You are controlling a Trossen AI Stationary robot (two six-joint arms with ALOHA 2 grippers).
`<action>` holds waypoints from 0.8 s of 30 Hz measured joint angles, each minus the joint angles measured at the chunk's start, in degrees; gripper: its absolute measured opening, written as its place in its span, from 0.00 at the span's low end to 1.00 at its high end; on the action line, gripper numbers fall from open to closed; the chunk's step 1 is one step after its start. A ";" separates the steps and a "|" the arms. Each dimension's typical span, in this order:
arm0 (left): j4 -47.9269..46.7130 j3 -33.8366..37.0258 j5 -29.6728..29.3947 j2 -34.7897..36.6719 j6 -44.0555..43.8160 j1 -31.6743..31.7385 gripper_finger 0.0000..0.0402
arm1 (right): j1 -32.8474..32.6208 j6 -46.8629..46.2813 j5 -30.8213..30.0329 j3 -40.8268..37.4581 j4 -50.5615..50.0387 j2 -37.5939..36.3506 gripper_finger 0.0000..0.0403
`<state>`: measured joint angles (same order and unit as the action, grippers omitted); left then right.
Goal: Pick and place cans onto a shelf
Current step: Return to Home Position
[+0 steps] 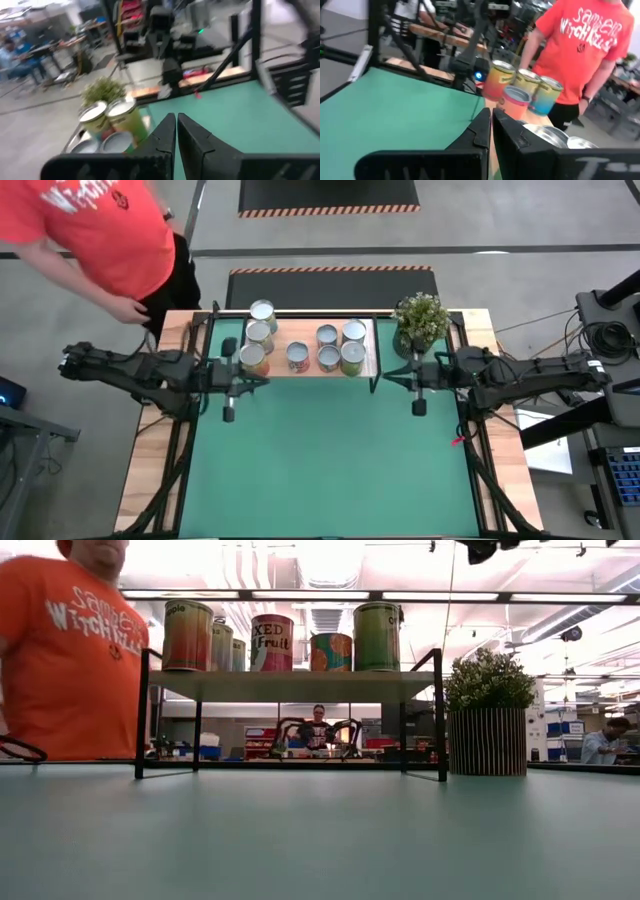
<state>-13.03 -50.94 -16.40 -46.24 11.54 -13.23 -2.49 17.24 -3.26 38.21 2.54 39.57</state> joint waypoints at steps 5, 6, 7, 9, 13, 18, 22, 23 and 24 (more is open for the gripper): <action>6.66 7.14 5.46 4.65 1.12 -0.04 0.00 | 0.01 1.39 0.28 -3.23 0.36 -5.73 0.02; 8.36 9.07 5.46 5.44 1.43 -0.05 0.00 | 0.01 1.63 0.32 -3.79 0.45 -6.69 0.02; 10.39 11.06 5.46 6.21 1.46 -0.05 0.00 | 0.01 1.96 0.32 -4.44 0.41 -7.58 0.02; 14.57 14.63 5.46 7.53 1.41 -0.05 0.00 | 0.01 2.98 0.32 -5.87 0.37 -9.12 0.02; 17.28 19.15 5.46 10.33 2.57 -0.05 0.00 | 0.01 5.28 0.30 -9.00 0.27 -11.40 0.02; 12.57 19.94 5.46 15.70 3.82 -0.05 0.00 | 0.14 6.16 0.26 -11.24 0.29 -14.75 0.02; 9.63 20.18 5.44 20.00 3.32 -0.05 0.00 | 0.14 5.88 0.26 -11.91 0.25 -17.14 0.02; 9.64 20.58 5.44 20.98 3.07 -0.05 0.00 | 0.14 5.86 0.26 -12.20 -0.07 -17.68 0.02; 9.91 21.10 5.44 21.85 2.88 -0.05 0.00 | 0.14 5.79 0.26 -12.53 -0.37 -18.26 0.02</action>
<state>-3.12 -29.84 -10.95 -24.38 14.42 -13.28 -2.35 23.03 -3.01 25.68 2.16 21.31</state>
